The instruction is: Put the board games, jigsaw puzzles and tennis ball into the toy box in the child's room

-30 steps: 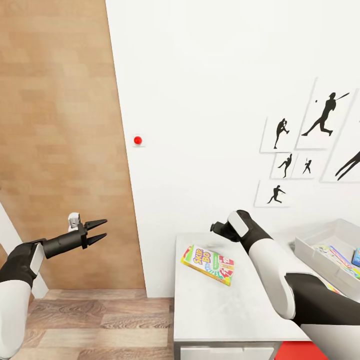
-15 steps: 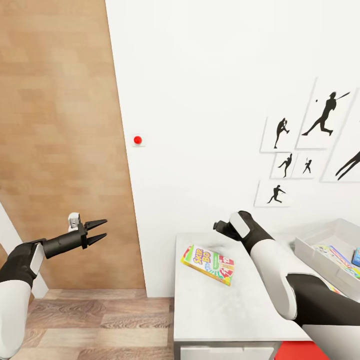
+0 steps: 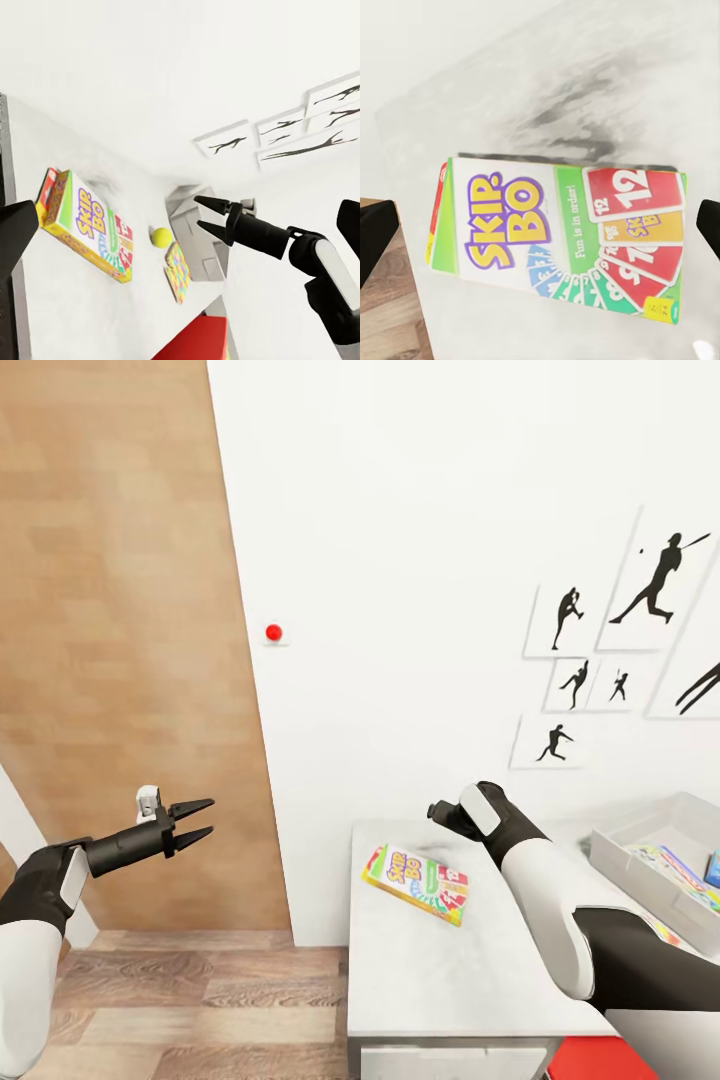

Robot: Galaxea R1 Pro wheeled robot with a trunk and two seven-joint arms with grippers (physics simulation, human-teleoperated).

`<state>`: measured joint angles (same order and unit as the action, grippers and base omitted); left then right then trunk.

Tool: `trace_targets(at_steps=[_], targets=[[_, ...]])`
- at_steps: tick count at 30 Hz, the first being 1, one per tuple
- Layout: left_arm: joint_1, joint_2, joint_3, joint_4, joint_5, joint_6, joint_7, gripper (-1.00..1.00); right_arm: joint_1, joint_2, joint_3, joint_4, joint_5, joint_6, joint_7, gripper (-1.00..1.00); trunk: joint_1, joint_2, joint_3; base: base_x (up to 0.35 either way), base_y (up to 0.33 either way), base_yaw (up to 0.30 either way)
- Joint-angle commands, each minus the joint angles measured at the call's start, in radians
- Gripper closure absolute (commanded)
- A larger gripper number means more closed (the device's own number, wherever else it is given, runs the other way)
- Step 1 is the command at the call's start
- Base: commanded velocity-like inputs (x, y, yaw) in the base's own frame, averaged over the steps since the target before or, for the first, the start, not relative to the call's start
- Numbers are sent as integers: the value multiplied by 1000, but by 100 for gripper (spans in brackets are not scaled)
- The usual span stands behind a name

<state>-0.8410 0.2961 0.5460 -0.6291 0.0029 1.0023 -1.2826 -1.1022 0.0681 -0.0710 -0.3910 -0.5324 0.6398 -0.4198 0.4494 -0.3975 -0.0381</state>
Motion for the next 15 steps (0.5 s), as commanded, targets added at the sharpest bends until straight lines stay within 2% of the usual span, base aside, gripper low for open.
trace_targets(at_steps=[1,15], targets=[[-1,0,2,0,0,10,-3,-100,-1,1,-6,-2,-8,0,-8,-100,1,-3,-4,0,0,0],[-1,0,2,0,0,10,-3,-100,-1,1,-6,0,-8,-5,-8,-100,1,-3,-27,0,0,0]])
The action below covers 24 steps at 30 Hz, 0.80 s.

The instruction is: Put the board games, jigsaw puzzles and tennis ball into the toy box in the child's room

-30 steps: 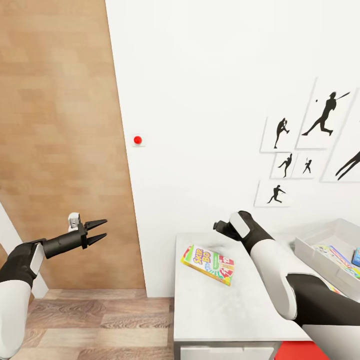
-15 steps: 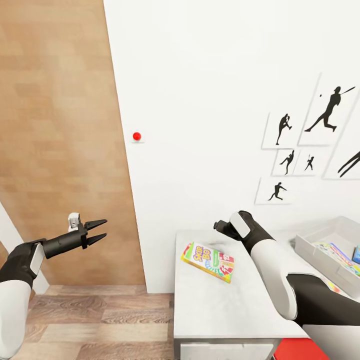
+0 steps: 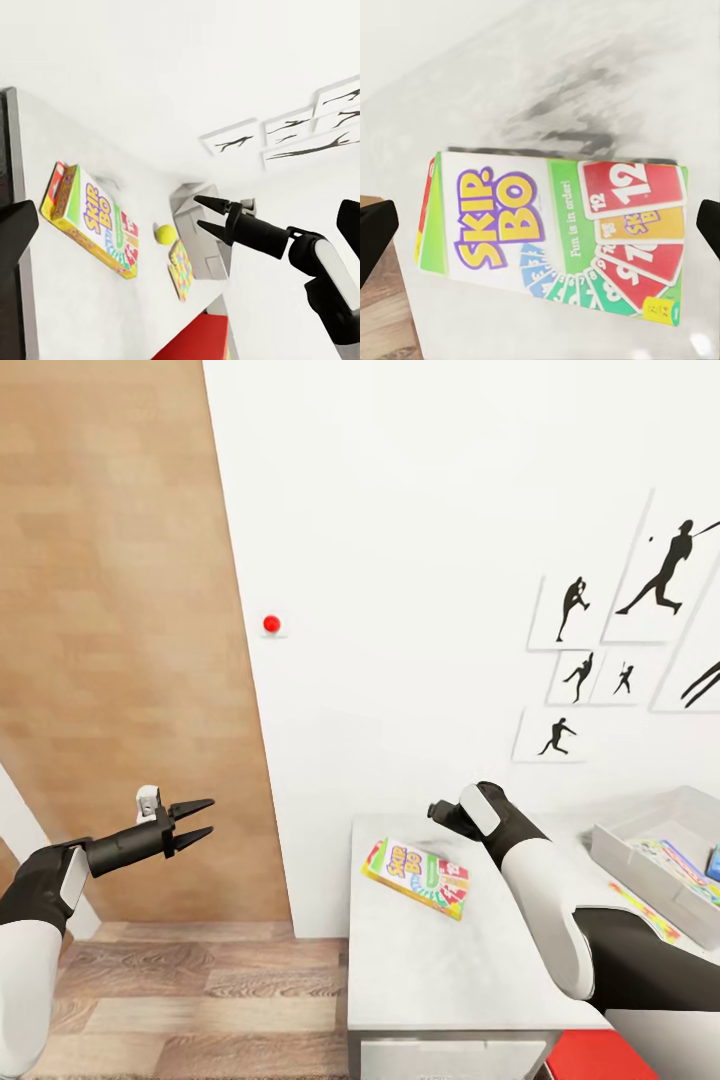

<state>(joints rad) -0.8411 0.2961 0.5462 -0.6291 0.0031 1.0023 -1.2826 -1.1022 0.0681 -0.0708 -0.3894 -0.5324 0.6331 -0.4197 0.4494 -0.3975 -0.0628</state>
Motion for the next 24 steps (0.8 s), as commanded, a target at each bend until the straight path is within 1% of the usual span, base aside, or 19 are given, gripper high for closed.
trace_targets(at_steps=[1,24], targets=[[-1,0,1,0,0,10,-3,-100,-1,1,-6,-3,-8,2,-8,-100,1,-2,-4,0,0,0],[-1,0,1,0,0,10,-3,-100,-1,0,-6,-5,-8,0,-8,-100,1,-2,-42,0,0,0]])
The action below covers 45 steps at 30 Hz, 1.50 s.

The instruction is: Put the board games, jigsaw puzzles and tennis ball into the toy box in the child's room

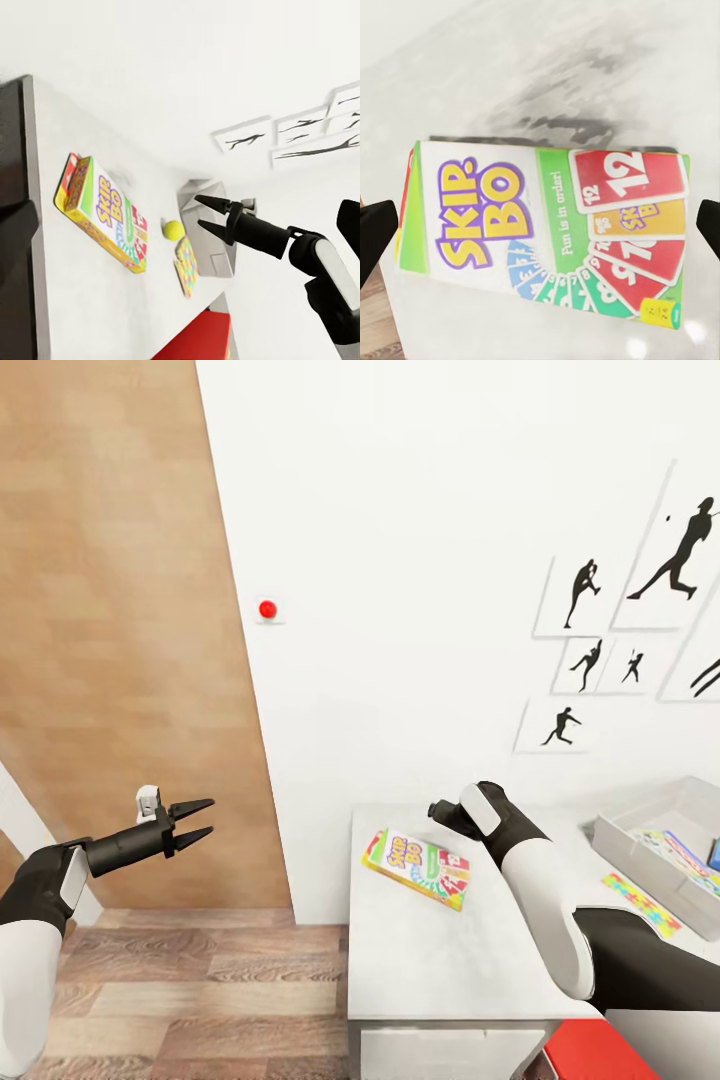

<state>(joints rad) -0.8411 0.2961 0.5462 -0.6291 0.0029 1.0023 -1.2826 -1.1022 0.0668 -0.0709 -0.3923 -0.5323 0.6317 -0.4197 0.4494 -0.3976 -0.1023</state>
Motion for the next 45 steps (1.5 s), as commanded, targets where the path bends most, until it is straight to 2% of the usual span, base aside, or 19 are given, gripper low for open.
trace_targets(at_steps=[1,15,34,45], targets=[[-1,0,1,0,0,10,-3,-100,0,1,-6,-2,-8,2,-8,-100,1,-2,-4,0,0,0],[-1,0,1,0,0,10,-3,-100,1,0,-6,-2,-8,2,-8,-100,1,-2,-27,0,0,0],[-1,0,1,0,1,10,-3,-100,1,-21,-6,-2,-9,0,-8,-100,1,-2,-58,0,0,0],[-1,0,1,0,1,10,-3,-100,1,-22,-6,-3,-9,0,-8,-100,1,-2,-76,0,0,0]])
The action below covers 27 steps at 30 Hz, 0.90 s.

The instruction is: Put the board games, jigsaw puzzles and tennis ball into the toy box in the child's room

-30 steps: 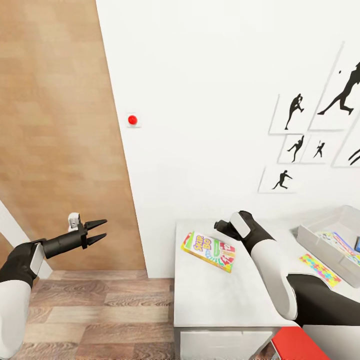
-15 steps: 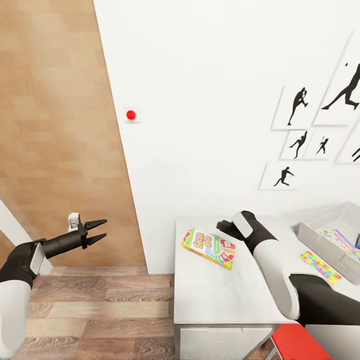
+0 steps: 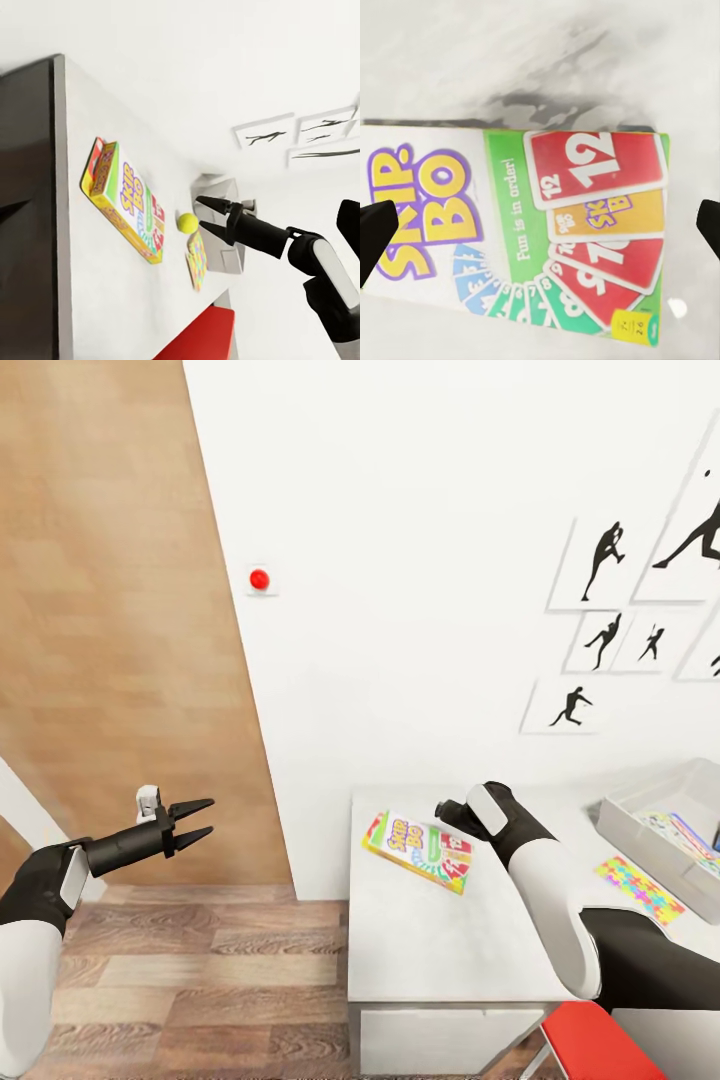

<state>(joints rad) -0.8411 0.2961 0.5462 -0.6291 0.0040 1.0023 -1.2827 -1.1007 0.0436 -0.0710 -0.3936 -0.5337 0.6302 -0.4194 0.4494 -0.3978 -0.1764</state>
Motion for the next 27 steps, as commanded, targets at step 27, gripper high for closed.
trace_targets(at_steps=[27], targets=[[-1,0,1,0,1,-9,-4,-100,-1,1,-5,-2,-6,-39,-4,-100,1,-2,-47,0,0,0]])
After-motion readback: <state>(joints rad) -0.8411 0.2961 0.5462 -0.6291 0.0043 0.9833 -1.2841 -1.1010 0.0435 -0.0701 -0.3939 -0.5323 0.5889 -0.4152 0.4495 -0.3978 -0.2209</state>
